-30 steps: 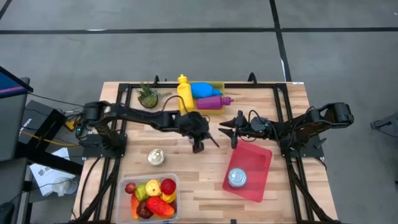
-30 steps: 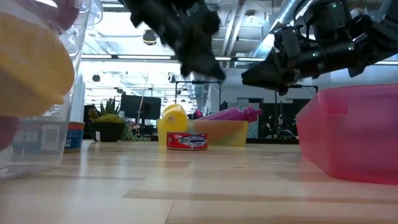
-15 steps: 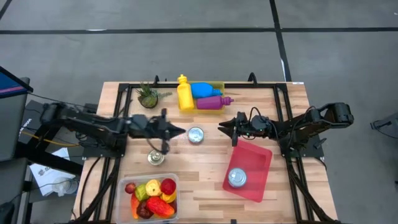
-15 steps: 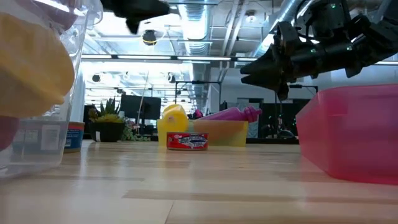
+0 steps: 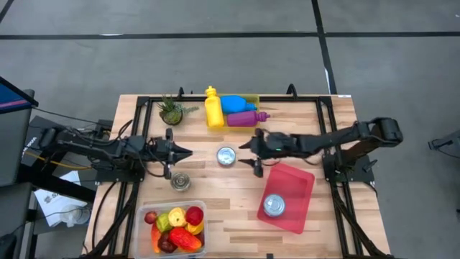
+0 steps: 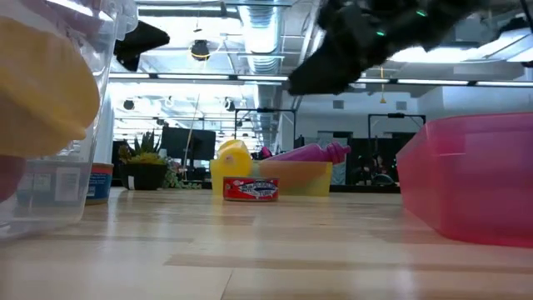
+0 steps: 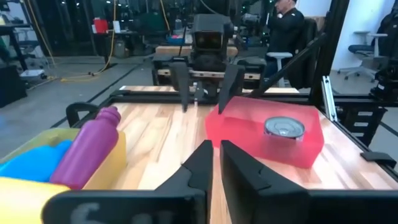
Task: Pick & Place Food Item
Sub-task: Put the red tuna can into the red bin
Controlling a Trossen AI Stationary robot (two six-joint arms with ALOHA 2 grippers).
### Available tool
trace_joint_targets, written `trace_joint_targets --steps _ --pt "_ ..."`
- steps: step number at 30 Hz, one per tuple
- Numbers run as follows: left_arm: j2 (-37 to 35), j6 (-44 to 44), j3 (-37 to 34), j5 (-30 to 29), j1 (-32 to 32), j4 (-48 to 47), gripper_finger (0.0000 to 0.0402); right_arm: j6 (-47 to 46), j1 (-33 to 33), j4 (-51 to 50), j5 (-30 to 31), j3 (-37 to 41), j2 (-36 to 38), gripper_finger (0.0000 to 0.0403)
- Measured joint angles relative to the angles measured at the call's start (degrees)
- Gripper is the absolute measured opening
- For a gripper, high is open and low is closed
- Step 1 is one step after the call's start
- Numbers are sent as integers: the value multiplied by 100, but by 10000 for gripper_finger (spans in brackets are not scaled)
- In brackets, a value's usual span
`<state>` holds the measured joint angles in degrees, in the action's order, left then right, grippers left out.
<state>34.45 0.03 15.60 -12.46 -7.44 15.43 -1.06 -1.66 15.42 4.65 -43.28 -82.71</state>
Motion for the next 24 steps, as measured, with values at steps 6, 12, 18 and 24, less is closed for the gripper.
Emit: trace_joint_targets --steps 6,12,18,24 --pt "-242 -2 -307 7 0 -30 79 886 -41 -2808 194 -2063 -1298 313" --pt "-245 14 -504 21 0 -39 141 1905 -236 -3693 575 -2748 -2474 293" --pt "-248 1 -692 19 0 22 181 2427 -624 -3366 1098 -2753 -2903 241" --pt "-248 -2 -718 18 0 60 190 2707 -738 -2938 1832 -2763 -3289 177"
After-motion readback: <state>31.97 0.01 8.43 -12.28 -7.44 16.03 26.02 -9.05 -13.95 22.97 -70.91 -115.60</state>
